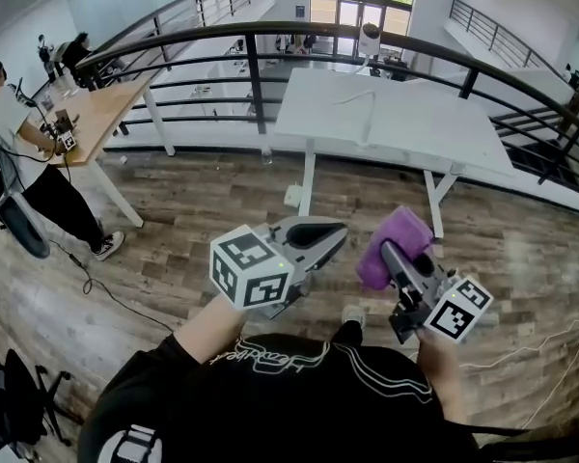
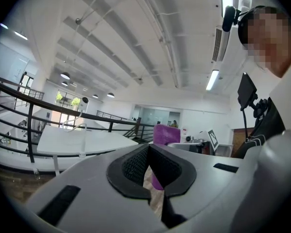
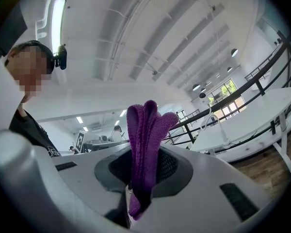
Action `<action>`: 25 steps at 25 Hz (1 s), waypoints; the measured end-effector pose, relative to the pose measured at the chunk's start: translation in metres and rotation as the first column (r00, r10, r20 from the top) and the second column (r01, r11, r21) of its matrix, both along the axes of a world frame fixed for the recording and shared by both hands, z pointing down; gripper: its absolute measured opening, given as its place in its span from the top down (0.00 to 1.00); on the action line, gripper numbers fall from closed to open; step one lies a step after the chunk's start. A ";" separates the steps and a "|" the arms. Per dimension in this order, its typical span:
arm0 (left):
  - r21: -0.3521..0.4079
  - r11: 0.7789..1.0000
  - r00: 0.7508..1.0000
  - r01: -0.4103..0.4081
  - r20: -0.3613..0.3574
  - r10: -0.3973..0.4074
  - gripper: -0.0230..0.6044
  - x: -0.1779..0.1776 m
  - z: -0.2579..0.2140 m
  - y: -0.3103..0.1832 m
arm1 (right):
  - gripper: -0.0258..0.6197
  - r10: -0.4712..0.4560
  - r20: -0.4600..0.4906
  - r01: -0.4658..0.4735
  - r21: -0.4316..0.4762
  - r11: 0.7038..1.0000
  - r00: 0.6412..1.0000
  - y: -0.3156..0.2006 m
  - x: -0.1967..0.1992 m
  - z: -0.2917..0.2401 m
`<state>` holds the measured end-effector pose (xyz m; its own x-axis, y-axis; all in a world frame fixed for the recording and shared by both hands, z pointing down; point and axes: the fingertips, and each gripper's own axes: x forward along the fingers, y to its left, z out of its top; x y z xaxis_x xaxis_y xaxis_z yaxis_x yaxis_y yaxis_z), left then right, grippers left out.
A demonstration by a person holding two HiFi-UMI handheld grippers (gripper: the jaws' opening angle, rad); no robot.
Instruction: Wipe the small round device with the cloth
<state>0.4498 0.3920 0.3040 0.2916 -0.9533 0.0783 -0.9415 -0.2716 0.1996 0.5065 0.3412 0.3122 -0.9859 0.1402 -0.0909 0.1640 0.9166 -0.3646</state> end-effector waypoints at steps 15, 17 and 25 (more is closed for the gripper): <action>-0.115 0.990 0.995 0.083 -0.042 -0.088 0.95 -0.097 0.029 -0.274 | 0.87 -0.064 -0.025 0.061 -0.109 0.992 0.998 -0.285 -0.101 0.020; -0.114 0.989 0.995 0.094 -0.016 -0.097 0.95 -0.105 0.026 -0.312 | 0.87 -0.070 -0.026 0.067 -0.112 0.991 0.997 -0.325 -0.110 0.018; -0.113 0.984 0.990 0.138 -0.006 -0.140 0.95 -0.147 0.019 -0.394 | 0.87 -0.112 0.001 0.112 -0.110 0.988 0.994 -0.417 -0.156 0.009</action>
<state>0.3033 -0.0019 0.3229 0.1585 -0.9701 0.1837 -0.9655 -0.1134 0.2346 0.3510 -0.0753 0.3208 -0.9651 0.2390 -0.1072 0.2612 0.8470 -0.4630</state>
